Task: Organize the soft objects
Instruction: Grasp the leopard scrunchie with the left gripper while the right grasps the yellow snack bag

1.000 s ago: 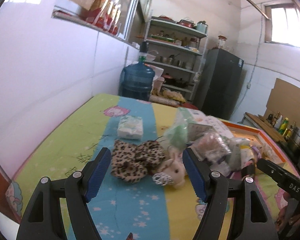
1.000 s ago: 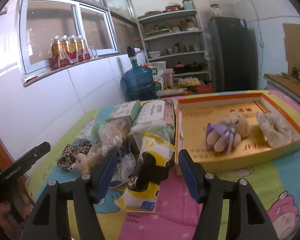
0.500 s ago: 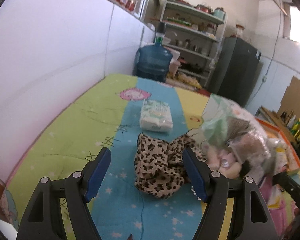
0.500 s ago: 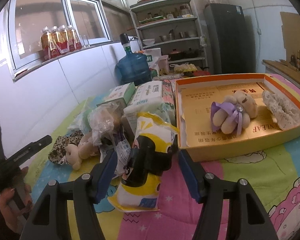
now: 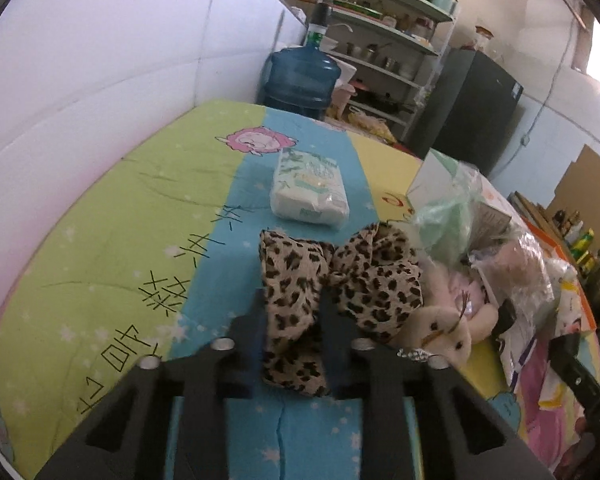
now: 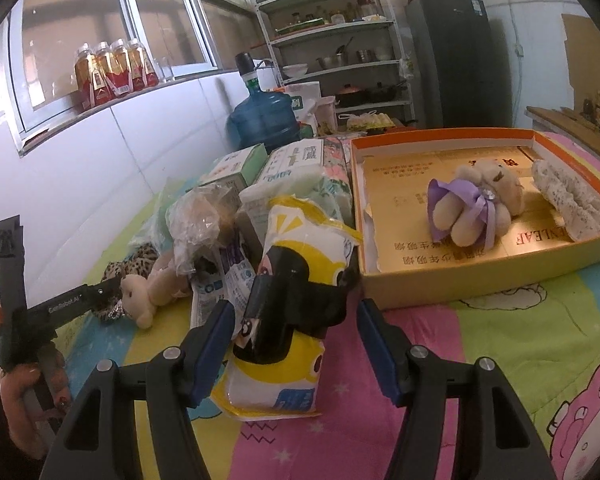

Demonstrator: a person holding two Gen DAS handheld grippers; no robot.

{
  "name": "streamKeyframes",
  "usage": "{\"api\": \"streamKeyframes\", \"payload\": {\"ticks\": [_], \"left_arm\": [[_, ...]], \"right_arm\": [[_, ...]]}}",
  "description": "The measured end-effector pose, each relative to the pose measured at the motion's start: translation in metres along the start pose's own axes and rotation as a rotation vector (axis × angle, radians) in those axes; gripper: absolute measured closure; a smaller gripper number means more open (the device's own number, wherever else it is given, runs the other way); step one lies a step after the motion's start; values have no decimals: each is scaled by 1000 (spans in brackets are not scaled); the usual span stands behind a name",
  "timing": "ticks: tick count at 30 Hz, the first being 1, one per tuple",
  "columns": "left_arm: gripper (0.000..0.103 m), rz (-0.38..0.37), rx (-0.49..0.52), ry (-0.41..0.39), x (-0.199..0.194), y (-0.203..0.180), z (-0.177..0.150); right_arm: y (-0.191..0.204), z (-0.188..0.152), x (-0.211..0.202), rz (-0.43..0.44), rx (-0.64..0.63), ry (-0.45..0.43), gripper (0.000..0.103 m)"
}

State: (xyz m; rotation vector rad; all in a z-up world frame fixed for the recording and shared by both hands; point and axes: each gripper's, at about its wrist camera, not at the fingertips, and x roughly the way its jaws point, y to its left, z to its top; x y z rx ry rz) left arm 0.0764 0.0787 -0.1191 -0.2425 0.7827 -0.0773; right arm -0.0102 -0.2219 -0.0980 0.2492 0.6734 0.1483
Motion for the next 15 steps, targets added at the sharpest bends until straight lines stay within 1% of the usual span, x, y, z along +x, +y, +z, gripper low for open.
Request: {"api": "streamKeyframes", "payload": {"ticks": [5, 6, 7, 13, 14, 15], "left_arm": [[91, -3, 27, -44, -10, -6, -4], [91, -4, 26, -55, -14, -5, -4], [91, -3, 27, -67, -16, -5, -5], [91, 10, 43, -145, -38, -7, -7], [91, 15, 50, -165, -43, -9, -6], [91, 16, 54, -176, -47, -10, -6]], "right_arm": [[0, -1, 0, 6, -7, 9, 41], [0, -1, 0, 7, -8, 12, 46], [0, -2, 0, 19, -6, 12, 49], [1, -2, -2, 31, -10, 9, 53], [1, -2, -2, 35, -11, 7, 55], [2, -2, -3, 35, -13, 4, 62]]}}
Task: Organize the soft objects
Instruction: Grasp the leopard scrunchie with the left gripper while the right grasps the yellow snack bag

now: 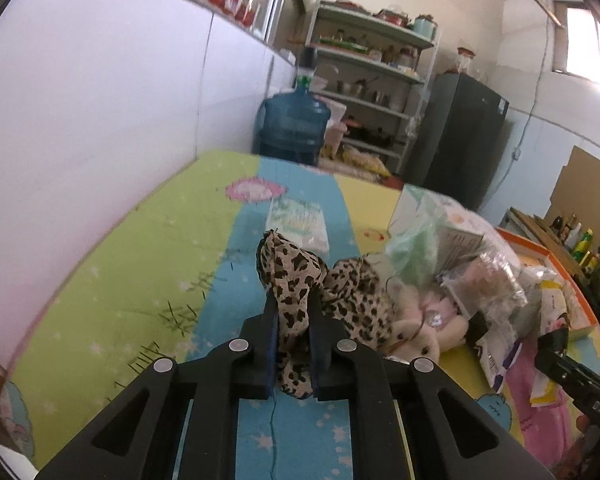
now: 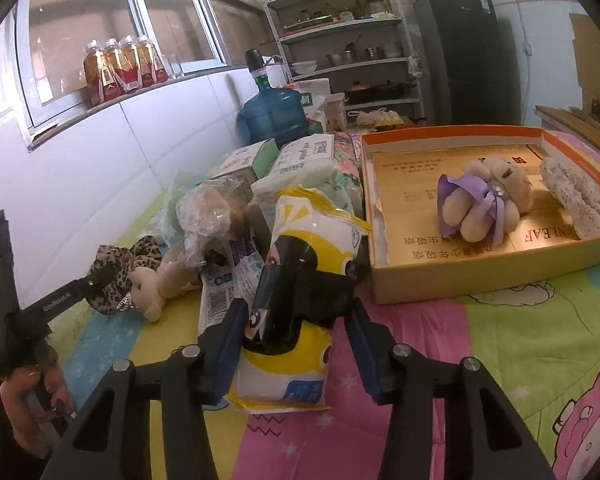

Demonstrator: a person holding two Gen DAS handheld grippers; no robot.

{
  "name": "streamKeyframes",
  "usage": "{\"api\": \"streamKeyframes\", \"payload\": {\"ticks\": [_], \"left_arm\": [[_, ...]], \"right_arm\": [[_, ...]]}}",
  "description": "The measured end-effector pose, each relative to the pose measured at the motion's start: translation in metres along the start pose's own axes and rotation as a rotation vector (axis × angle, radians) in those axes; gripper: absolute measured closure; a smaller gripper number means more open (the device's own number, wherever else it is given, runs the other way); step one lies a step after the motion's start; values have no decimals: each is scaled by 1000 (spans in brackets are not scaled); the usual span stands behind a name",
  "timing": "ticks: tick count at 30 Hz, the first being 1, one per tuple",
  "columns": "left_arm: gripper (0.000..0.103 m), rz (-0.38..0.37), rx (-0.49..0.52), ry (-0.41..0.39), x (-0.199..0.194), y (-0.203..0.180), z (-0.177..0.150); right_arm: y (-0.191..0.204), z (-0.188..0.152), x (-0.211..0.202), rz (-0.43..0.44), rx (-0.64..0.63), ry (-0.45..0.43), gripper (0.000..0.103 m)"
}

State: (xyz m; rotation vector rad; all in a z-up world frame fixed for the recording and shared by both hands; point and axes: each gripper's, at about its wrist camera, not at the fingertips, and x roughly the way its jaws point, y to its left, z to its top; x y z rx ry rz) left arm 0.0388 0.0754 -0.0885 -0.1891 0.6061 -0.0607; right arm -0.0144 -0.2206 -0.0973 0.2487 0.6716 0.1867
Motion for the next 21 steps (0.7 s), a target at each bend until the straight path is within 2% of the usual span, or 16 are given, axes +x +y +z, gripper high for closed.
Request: {"api": "streamKeyframes", "payload": {"ticks": [21], "left_arm": [[92, -41, 73, -142, -59, -29, 22]], "right_arm": [[5, 9, -29, 12, -34, -91, 62]]}}
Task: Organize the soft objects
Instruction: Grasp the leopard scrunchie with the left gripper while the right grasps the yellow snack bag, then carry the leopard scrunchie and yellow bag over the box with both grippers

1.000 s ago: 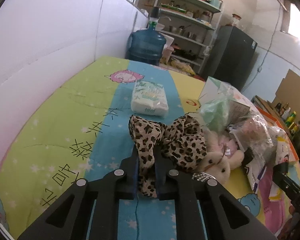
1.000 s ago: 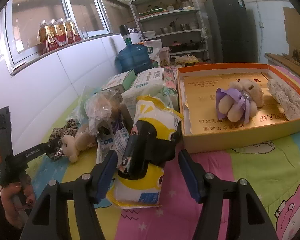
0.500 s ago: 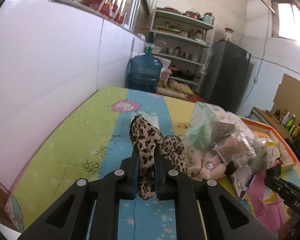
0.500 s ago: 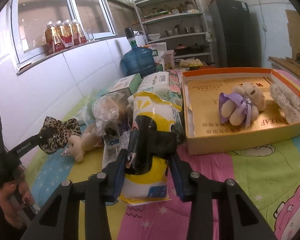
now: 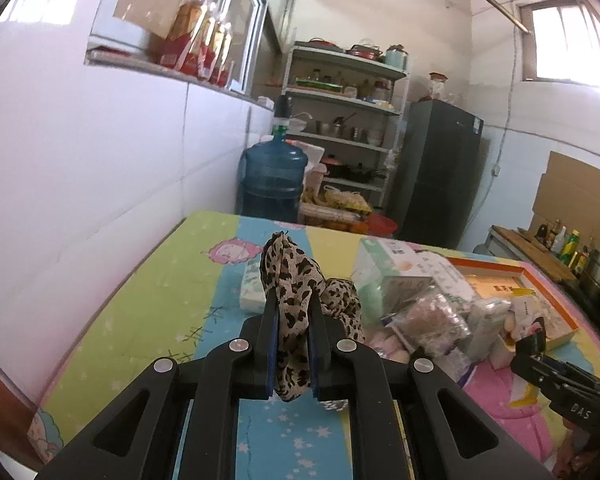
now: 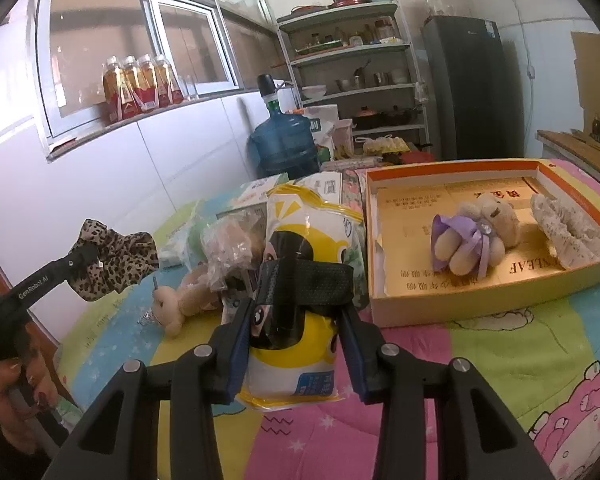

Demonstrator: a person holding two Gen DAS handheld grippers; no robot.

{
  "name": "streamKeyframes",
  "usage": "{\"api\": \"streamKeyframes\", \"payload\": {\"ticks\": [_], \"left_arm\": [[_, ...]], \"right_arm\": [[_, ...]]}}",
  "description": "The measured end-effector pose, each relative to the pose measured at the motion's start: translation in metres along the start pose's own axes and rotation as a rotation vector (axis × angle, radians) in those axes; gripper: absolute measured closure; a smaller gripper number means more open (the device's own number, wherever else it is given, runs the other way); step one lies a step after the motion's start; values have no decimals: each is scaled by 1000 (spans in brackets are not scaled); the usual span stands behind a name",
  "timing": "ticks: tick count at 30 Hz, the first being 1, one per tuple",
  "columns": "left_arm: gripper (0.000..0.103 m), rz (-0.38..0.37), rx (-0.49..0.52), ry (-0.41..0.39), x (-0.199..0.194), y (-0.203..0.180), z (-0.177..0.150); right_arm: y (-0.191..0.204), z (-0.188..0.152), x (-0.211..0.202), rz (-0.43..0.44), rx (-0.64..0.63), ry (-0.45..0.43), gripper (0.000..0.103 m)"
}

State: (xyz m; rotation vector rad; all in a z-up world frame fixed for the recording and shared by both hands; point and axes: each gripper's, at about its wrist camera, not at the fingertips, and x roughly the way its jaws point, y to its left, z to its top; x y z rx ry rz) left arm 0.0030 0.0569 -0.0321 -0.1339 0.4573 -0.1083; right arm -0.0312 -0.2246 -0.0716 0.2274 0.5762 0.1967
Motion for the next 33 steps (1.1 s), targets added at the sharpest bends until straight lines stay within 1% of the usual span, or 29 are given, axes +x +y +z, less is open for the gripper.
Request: {"api": "streamKeyframes", "payload": {"ticks": [6, 14, 25, 33], "left_arm": [[92, -36, 23, -14, -5, -15, 6], [92, -106, 57, -27, -5, -48, 15], [92, -238, 123, -16, 7, -113, 28], [92, -316, 136, 18, 25, -155, 34]], "right_arm": [[-3, 6, -9, -1, -2, -26, 62], [-15, 14, -27, -13, 1, -72, 62], [-47, 29, -41, -60, 33, -108, 62], [-72, 37, -44, -85, 50, -123, 62]]}}
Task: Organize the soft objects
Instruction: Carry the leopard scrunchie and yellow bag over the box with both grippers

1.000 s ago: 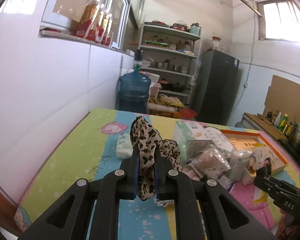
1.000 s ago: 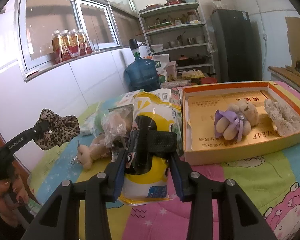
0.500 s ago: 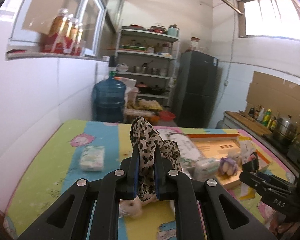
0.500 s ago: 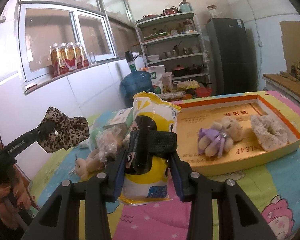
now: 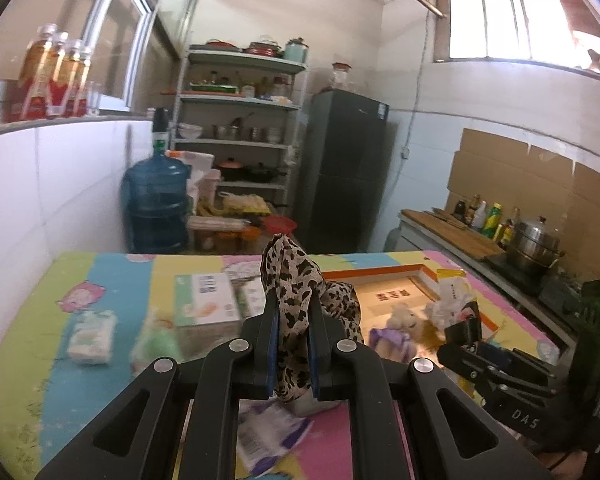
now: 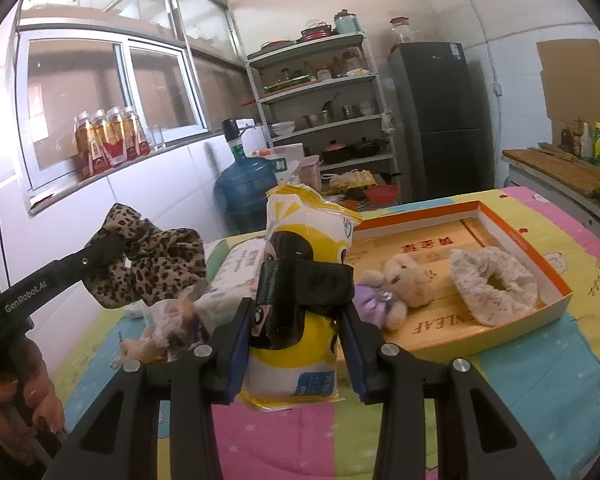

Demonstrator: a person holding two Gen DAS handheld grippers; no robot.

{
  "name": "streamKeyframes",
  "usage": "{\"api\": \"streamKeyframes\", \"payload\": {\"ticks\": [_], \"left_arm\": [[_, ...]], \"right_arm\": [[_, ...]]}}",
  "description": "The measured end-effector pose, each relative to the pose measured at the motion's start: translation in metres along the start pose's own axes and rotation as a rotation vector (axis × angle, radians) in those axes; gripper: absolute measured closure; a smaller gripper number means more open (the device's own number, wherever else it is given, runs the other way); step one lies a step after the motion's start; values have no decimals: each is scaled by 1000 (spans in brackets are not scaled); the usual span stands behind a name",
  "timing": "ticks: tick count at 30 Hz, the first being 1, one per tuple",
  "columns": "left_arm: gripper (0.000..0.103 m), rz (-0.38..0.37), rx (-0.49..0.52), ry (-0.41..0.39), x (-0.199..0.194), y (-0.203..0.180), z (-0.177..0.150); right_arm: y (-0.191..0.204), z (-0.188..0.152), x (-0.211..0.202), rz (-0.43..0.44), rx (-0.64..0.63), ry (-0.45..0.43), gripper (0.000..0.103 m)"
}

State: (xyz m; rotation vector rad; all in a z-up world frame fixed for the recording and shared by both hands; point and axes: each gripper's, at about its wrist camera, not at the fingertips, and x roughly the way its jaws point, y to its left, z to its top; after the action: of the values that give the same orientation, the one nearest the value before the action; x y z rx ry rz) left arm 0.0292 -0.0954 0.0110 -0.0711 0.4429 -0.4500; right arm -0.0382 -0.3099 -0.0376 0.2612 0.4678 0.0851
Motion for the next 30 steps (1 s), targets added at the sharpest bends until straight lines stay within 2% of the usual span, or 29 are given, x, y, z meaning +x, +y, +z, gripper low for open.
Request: {"api": "streamKeyframes", "payload": {"ticks": [19, 30], "left_arm": [[92, -53, 54, 65, 85, -82, 17], [92, -117, 55, 122, 128, -121, 9]], "right_arm": [[-82, 20, 4, -74, 53, -32, 62], [-134, 22, 13, -154, 82, 1, 62]]}}
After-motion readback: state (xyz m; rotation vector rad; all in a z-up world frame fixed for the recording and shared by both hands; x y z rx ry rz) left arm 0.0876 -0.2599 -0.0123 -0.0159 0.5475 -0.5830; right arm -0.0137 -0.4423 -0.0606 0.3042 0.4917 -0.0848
